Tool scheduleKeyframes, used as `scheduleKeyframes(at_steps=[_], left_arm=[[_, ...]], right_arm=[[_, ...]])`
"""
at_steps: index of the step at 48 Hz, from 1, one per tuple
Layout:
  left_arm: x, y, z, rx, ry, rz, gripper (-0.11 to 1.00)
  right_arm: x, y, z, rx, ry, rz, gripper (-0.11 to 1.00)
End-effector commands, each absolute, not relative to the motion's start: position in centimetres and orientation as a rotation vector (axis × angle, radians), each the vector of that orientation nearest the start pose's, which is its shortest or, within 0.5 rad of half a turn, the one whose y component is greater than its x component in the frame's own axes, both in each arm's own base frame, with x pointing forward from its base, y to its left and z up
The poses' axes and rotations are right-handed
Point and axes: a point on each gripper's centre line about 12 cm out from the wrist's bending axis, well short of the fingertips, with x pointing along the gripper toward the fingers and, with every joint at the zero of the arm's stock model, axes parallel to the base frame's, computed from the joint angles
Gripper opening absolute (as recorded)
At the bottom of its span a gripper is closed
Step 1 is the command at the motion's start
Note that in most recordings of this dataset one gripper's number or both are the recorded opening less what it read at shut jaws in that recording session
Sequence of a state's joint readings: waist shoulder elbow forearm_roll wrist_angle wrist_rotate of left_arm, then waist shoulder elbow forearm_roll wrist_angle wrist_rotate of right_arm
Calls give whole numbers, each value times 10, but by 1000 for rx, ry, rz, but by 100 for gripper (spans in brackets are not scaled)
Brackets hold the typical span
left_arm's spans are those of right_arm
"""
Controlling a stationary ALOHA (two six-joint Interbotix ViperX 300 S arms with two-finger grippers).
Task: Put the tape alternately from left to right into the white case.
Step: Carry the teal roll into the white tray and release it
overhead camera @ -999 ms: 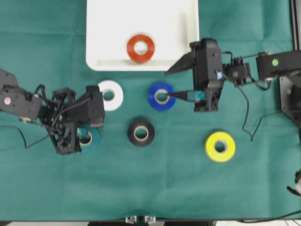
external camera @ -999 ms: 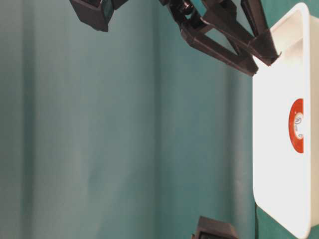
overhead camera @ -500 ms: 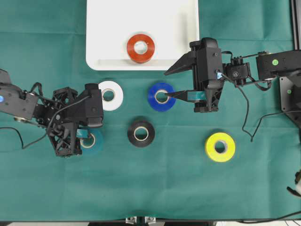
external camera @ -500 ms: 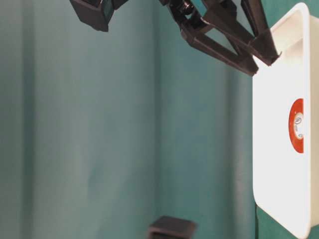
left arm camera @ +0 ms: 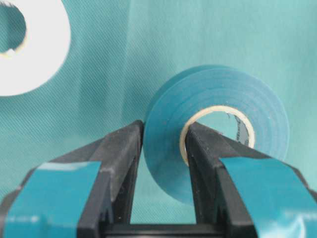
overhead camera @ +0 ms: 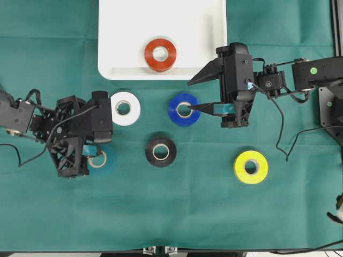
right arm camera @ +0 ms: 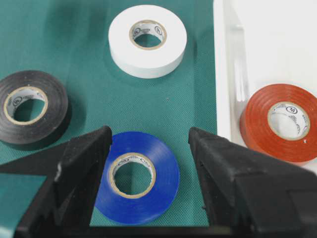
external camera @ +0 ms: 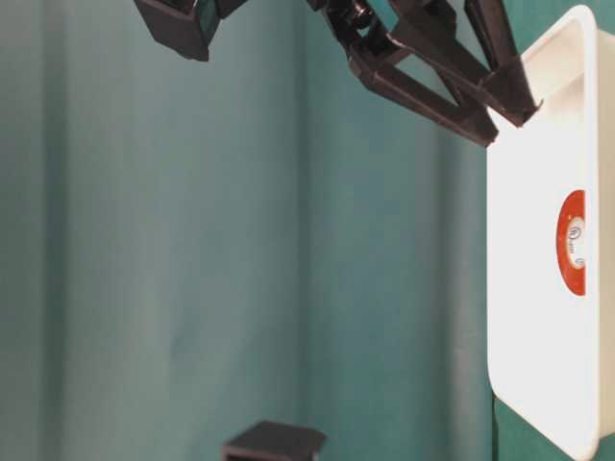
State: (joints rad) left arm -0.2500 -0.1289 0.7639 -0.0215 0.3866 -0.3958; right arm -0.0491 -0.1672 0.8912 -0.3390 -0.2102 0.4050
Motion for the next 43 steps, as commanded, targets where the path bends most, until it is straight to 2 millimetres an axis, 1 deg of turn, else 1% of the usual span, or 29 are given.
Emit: scheduleKeyframes(at_steps=[1,4,14,21,23,31,38,43], left_arm=[[322,-72,173,-271,979,-12,-3],[322,-63,177,-267,964,1,-3],[321,-23,188,-210,916,46,-3],[321,9,197,-155,877,87,-3],[320,22,199,-133,869,105,-3],[316,61,197,-86,864,174,-3],[318,89,196,-60,828,229,-3],[318,106,194,-35,804,259,-3]], right_arm=[[340,-7,183,102,497,6,71],[339,-8,183,103,498,4,71],[339,-6,183,103,497,8,71],[340,-5,184,102,494,12,71],[339,-5,183,101,497,12,71],[339,-4,183,102,499,15,71],[338,-4,182,102,502,15,71],[338,-4,181,105,503,13,71]])
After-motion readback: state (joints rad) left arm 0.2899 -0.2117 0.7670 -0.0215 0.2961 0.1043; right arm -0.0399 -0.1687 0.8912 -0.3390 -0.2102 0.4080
